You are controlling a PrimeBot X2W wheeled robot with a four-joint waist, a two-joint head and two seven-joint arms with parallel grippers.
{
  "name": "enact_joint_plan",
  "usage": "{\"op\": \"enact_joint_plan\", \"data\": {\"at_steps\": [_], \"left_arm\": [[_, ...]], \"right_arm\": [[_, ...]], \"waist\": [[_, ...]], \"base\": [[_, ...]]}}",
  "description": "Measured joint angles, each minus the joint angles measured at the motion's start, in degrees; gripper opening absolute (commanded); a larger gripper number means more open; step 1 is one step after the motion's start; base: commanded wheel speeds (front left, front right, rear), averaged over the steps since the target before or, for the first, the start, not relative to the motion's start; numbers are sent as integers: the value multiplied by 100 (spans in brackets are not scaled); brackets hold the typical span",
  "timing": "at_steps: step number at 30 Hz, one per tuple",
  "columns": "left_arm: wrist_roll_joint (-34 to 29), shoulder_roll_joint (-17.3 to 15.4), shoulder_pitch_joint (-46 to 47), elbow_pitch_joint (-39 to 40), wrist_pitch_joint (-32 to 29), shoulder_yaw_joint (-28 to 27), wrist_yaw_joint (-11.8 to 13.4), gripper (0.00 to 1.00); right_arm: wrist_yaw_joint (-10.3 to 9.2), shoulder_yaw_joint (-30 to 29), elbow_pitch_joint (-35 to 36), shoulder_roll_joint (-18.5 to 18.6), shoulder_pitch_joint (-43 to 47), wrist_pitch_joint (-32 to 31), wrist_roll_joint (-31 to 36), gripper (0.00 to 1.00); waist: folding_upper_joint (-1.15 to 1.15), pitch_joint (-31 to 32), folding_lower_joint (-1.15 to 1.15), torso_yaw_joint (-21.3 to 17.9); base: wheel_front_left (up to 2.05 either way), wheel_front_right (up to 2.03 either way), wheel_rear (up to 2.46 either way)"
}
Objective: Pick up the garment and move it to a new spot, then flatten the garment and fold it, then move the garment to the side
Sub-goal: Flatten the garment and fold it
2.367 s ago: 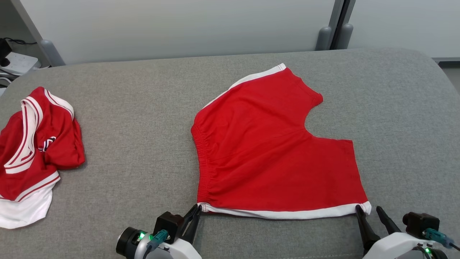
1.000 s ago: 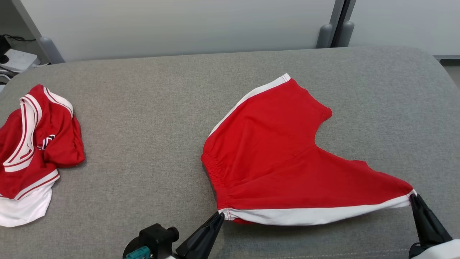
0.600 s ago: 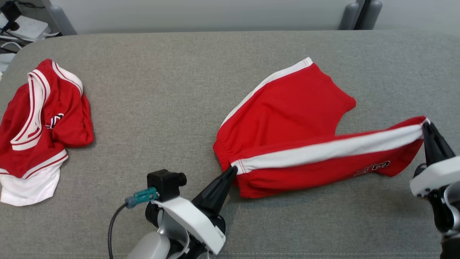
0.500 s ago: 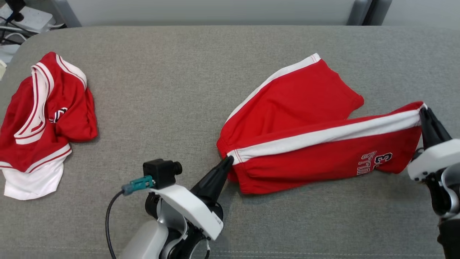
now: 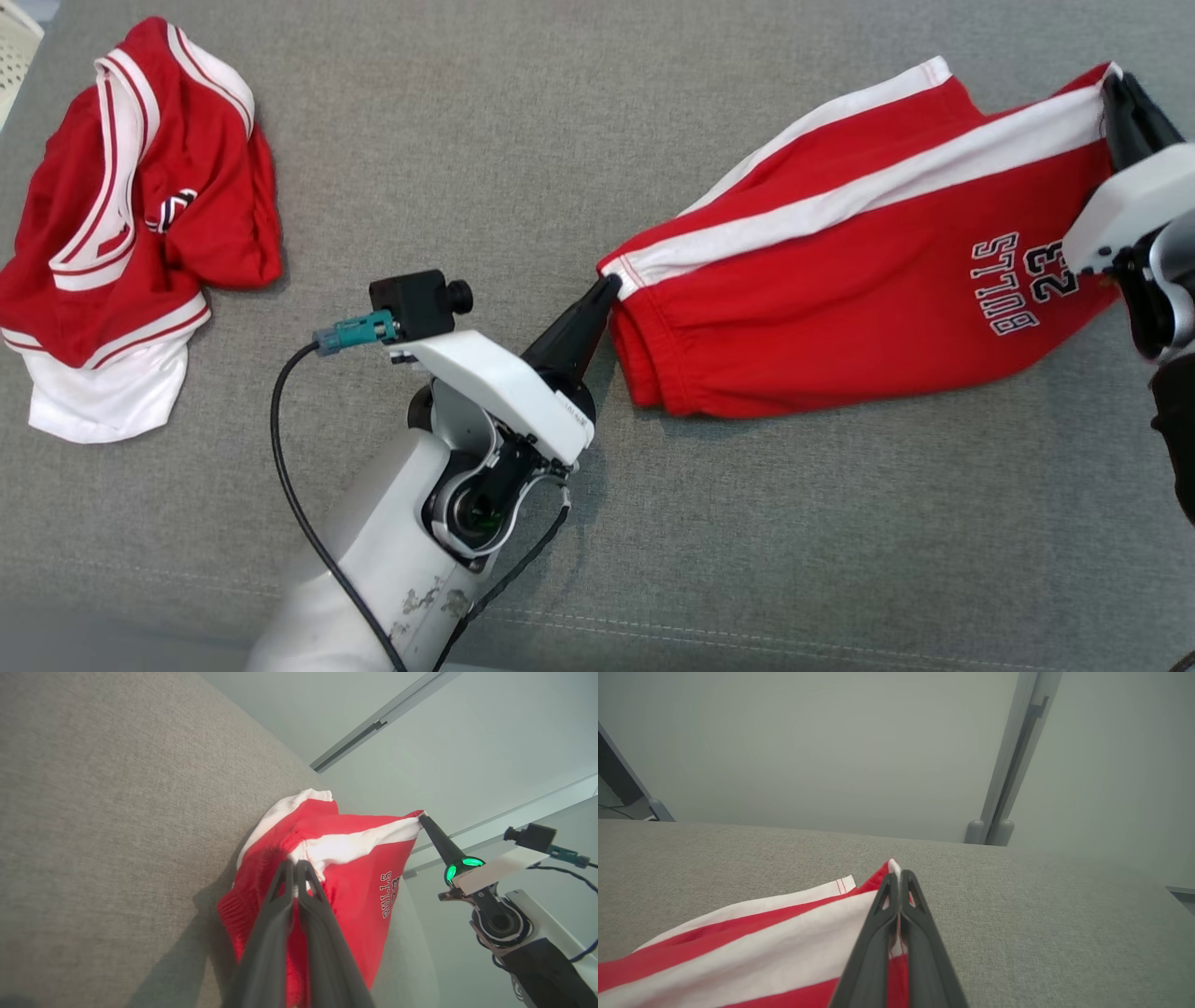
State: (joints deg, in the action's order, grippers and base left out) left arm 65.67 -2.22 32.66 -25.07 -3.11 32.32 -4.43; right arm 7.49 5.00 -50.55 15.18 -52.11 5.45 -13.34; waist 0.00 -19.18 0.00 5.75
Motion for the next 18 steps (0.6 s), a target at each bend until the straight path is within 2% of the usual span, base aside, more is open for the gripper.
{"op": "enact_joint_plan", "data": {"at_steps": [6, 10, 14, 15, 16, 17, 18], "left_arm": [[272, 16, 662, -325, 458, 424, 177, 0], [486, 44, 975, -464, 712, 705, 258, 0], [635, 47, 1150, -568, 776, 981, 314, 0], [665, 49, 1177, -595, 777, 1058, 325, 0], [704, 53, 1198, -612, 777, 1139, 325, 0], [770, 55, 1220, -619, 789, 1205, 325, 6], [818, 55, 1245, -628, 821, 1269, 325, 32]], "right_arm": [[1, 348, -812, 85, -835, 374, 241, 0], [0, 358, -1307, 267, -1149, 601, 450, 0], [1, 313, -1597, 278, -1345, 764, 613, 0], [0, 289, -1671, 279, -1384, 789, 644, 5], [1, 274, -1738, 280, -1411, 814, 662, 14], [0, 255, -1805, 282, -1436, 821, 680, 23], [1, 231, -1866, 282, -1458, 824, 683, 35]], "waist": [[0, -372, 0, 235], [0, -509, 0, 461], [0, -628, 0, 613], [0, -650, 0, 646], [0, -668, 0, 676], [0, -687, 0, 705], [0, -706, 0, 730]], "base": [[0, 0, 0], [0, 0, 0], [0, 0, 0], [0, 0, 0], [0, 0, 0], [0, 0, 0], [0, 0, 0]]}}
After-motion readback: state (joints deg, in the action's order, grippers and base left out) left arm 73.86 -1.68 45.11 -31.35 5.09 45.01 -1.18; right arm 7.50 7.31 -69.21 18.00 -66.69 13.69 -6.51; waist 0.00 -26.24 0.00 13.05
